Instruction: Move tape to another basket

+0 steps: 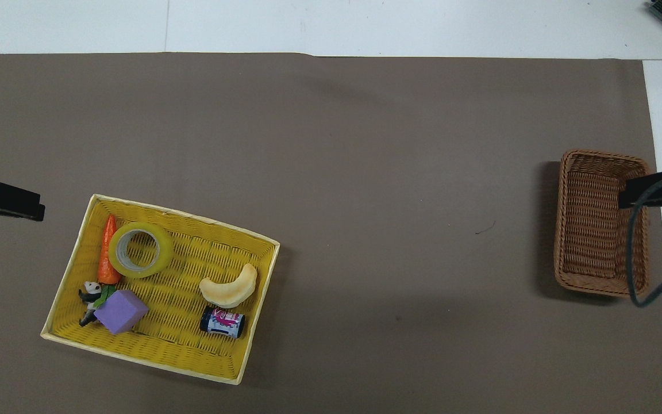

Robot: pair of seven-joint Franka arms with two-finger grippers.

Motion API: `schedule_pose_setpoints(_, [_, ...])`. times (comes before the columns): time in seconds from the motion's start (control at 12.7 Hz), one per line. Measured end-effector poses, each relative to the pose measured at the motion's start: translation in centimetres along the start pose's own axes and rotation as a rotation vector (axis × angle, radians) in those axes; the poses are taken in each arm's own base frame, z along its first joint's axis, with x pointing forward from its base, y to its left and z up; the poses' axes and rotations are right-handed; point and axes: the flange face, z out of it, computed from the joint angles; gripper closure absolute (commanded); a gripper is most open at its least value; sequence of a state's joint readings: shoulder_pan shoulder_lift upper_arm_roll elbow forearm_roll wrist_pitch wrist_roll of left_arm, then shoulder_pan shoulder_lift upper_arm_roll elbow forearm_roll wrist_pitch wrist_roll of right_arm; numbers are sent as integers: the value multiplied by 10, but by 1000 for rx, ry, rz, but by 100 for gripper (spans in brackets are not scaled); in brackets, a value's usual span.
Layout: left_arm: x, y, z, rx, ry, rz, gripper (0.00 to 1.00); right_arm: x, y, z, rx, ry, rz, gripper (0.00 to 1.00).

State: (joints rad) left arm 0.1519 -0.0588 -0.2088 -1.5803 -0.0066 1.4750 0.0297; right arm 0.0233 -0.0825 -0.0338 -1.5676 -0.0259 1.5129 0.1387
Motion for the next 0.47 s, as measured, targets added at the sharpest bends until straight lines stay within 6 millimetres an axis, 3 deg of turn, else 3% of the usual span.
schedule_pose_setpoints(0.47, [-2,0,2,1,-4,-1,0,0,0,0,0,0,0,0])
